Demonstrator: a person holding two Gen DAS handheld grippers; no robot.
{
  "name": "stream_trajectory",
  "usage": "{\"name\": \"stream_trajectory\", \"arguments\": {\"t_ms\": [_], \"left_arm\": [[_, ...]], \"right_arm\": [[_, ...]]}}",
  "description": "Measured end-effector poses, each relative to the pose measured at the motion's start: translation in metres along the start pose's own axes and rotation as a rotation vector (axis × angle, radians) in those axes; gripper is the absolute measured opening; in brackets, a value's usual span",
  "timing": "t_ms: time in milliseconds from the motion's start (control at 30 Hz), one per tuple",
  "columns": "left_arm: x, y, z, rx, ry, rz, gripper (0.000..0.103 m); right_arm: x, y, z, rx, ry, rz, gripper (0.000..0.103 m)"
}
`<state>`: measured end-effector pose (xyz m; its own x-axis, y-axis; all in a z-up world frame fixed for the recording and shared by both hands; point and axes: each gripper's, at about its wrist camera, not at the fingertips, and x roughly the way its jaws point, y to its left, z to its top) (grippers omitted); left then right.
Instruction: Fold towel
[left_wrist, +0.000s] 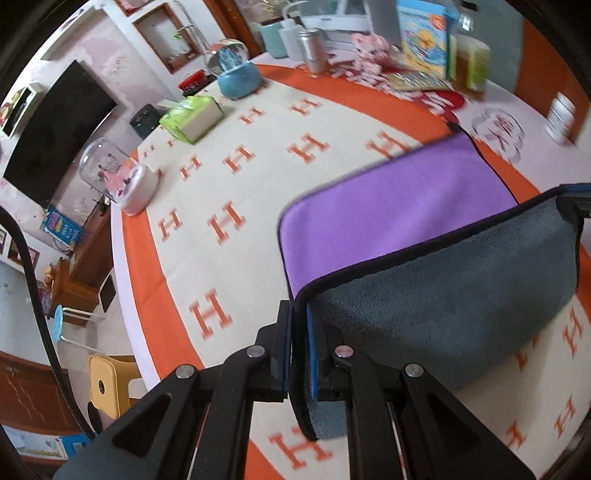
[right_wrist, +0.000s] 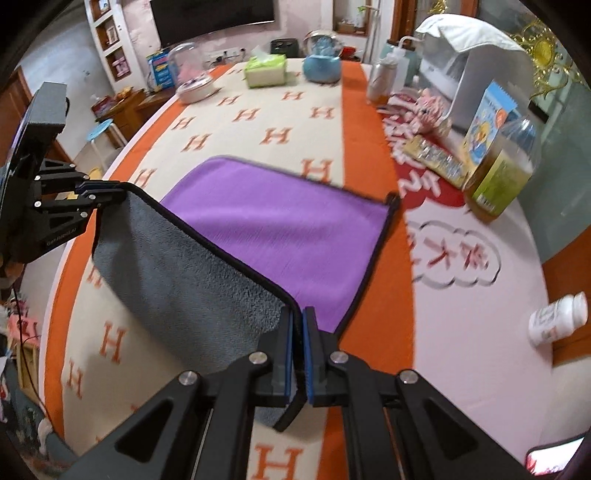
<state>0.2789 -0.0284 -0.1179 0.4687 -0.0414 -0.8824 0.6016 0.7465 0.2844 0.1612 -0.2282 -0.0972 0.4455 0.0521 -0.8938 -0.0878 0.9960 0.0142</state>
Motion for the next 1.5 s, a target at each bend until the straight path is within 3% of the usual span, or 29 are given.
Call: {"name": "stream_trajectory", "arguments": {"t_ms": [467, 1000, 1300, 1433, 1500], "left_arm": [[0.066, 0.01, 0.074, -0.102, 0.038, 0.086, 0.006], [0.108, 0.006, 0.083, -0.151, 0.102, 0.116, 0.009], [0.113, 0.01, 0.079, -0.194, 0.118, 0.103, 0.026], [0.108, 0.012, 0.075, -0.22, 0.109, 0.093, 0.043], [0.103, 0.014, 0.074, -0.242, 0.103, 0.093, 0.057]], "right_arm": [[0.062, -0.043, 0.069, 0.102, 0.017, -0.068, 0.005], [0.111, -0.052, 0.082, 0.112, 0.07, -0.126, 0.005], [0.108, -0.054, 0.082, 0.111, 0.055, -0.202, 0.026], [0.099, -0.056, 0.081, 0.13, 0.038, -0.181, 0.028], [0.094, -0.054, 0.08, 0.126, 0.027, -0.177, 0.028]]}}
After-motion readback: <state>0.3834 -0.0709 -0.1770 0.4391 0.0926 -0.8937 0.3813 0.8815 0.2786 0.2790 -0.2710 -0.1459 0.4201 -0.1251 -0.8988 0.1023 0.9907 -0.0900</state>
